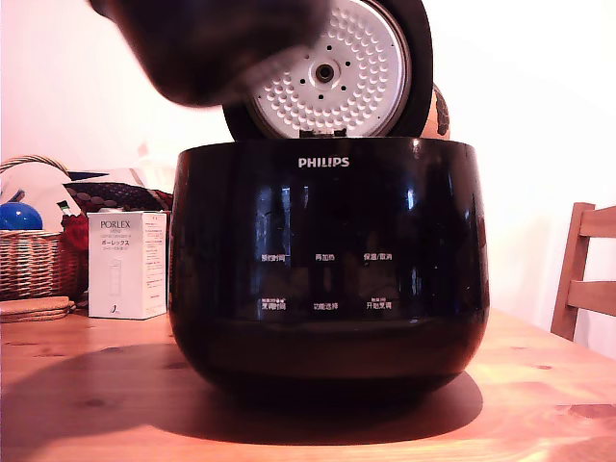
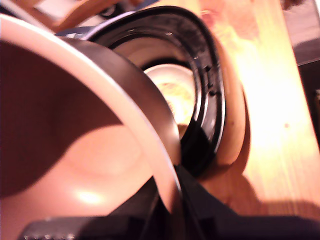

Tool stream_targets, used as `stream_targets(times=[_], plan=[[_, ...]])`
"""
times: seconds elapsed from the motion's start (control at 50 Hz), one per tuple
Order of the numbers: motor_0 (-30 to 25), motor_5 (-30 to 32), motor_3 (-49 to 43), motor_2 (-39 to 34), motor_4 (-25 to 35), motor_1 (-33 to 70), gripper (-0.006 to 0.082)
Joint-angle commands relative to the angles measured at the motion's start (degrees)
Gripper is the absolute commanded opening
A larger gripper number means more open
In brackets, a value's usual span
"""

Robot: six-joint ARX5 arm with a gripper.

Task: Place the pot you are holding inside the rice cooker

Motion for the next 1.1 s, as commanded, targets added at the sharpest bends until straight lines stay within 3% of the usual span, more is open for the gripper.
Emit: stream_targets(times=[0.0,0.4,0.5,0.56,0.78,1.08], plan=[[-0.8,1.3,2.2,1.8,0.3,1.2,-0.0022],[-4.3,10.5,2.1,8.2,-0.2,9.1,-0.0022],[-4.6,16.6,2.0,8.9,-3.2,10.8,-0.0022],[-4.6,16.6,1.9,8.9,-4.8,11.6,-0.0022],[-4.6,26.2,1.7,9.2,-9.7,12.5,-0.0022],[-4.6,26.4,-4.3,9.9,-8.7,12.6,-0.0022]])
